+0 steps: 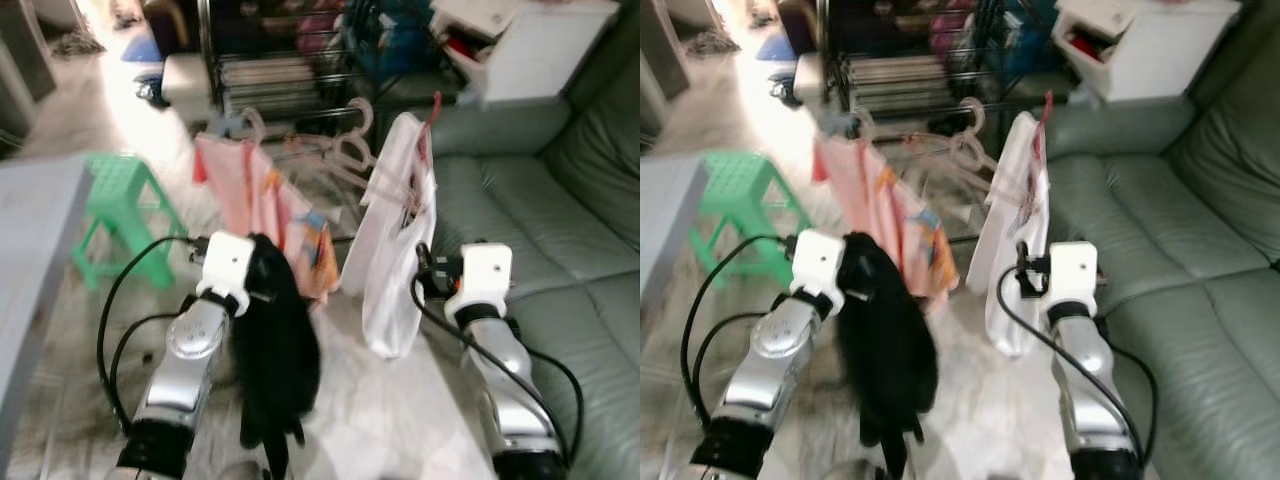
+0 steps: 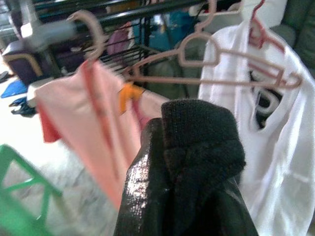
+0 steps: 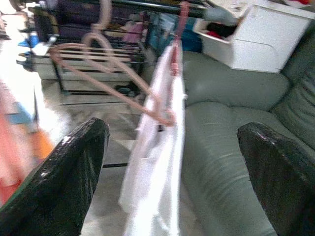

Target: Hang hanger

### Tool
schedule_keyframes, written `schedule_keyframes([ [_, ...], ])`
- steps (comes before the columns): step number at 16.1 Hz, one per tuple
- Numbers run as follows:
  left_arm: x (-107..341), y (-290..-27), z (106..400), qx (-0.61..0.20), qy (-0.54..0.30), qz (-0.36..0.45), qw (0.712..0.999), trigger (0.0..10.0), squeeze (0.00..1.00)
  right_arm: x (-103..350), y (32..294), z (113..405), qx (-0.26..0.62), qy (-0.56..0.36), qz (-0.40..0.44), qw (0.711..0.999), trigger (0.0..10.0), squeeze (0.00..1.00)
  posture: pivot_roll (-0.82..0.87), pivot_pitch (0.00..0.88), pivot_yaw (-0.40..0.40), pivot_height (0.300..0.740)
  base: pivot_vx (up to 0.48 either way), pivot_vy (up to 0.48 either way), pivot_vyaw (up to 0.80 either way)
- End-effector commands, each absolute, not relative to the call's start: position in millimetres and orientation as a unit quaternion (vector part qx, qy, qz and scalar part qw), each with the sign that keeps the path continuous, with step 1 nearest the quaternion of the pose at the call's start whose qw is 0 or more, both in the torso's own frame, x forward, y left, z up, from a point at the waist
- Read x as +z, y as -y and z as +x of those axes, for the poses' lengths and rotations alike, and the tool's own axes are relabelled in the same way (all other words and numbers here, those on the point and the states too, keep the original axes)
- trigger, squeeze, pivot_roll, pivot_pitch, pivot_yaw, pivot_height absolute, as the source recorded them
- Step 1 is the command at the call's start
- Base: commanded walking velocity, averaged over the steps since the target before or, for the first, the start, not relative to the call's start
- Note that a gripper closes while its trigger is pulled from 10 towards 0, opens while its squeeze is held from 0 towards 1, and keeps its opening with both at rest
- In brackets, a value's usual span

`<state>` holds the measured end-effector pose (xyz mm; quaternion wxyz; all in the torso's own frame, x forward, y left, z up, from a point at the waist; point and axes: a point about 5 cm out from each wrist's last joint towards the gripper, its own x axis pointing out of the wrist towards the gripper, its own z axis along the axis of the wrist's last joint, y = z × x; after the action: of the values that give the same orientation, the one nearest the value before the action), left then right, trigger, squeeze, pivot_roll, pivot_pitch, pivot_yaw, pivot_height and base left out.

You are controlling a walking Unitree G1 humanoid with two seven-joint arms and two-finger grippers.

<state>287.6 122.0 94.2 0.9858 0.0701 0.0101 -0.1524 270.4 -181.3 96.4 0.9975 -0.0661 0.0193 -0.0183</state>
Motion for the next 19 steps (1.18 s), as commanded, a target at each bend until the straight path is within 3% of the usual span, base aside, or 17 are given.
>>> schedule_keyframes([
  [1,108.3,-110.1,292.3,-0.165,0.017,0.066,0.984,10.0,0.0,95.3,190.0,268.5,-0.031,-0.024,-0.066,0.997,10.0,0.0,-0.05,0.0,0.003,0.74,0.401,0.262,0.0],
  [13,111.5,-107.7,294.8,-0.169,0.027,0.084,0.982,10.0,0.0,98.4,188.0,272.0,-0.026,-0.016,-0.083,0.996,10.0,0.0,-0.05,0.005,-0.001,0.74,0.369,0.304,0.1],
  [19,112.7,-105.2,296.8,-0.17,0.027,0.076,0.982,10.0,0.0,95.5,194.5,276.7,-0.026,-0.033,-0.099,0.994,10.0,0.0,-0.05,0.013,-0.005,0.74,0.32,0.0,0.0],
])
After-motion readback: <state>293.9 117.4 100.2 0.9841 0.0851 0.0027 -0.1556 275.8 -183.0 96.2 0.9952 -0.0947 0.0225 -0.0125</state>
